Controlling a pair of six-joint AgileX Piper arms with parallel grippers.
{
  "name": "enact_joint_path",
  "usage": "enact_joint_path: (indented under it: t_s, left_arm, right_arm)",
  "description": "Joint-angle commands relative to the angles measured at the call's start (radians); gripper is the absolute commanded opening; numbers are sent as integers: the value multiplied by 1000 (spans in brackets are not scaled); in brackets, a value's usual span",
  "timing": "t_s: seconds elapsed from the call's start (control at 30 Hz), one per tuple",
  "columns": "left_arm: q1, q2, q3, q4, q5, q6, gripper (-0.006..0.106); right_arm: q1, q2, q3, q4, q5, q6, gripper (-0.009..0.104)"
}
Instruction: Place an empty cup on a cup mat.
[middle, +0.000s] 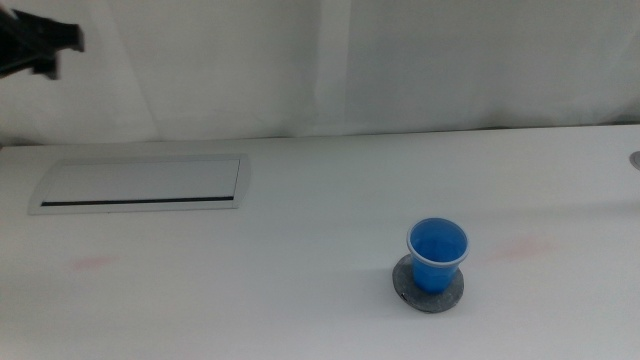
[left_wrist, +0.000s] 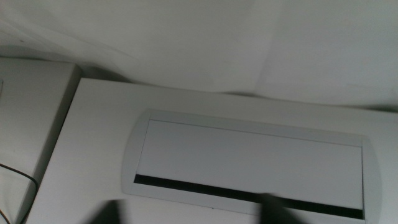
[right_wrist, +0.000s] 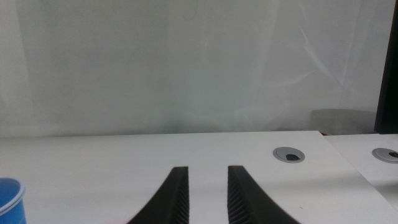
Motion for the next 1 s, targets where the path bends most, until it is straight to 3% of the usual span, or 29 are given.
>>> enact_joint_path:
  t_s: [0.0,0.07,0.4,0.63,0.77,0.97]
  left_arm:
    - [28,-75,79,-46,-80,25,38]
    - [43,-135,172,-44,-147,23,-1]
    - [43,-566,681,-42,-558,-7,-1]
    - [43,-962,993,-42,-800,88,-1]
    - [43,-1173,1116,-42,-816,88,-1]
    - [43,-1456,1209,-53,-642,60,-1]
  right_arm:
    - [3,-32,39,-4,0,-2,24]
    - [3,-32,39,-4,0,-2,24]
    - [3,-32,39,-4,0,-2,24]
    - [3,-32,39,-4,0,-2,24]
    - [3,-32,39,-4,0,-2,24]
    - [3,-32,39,-4,0,-2,24]
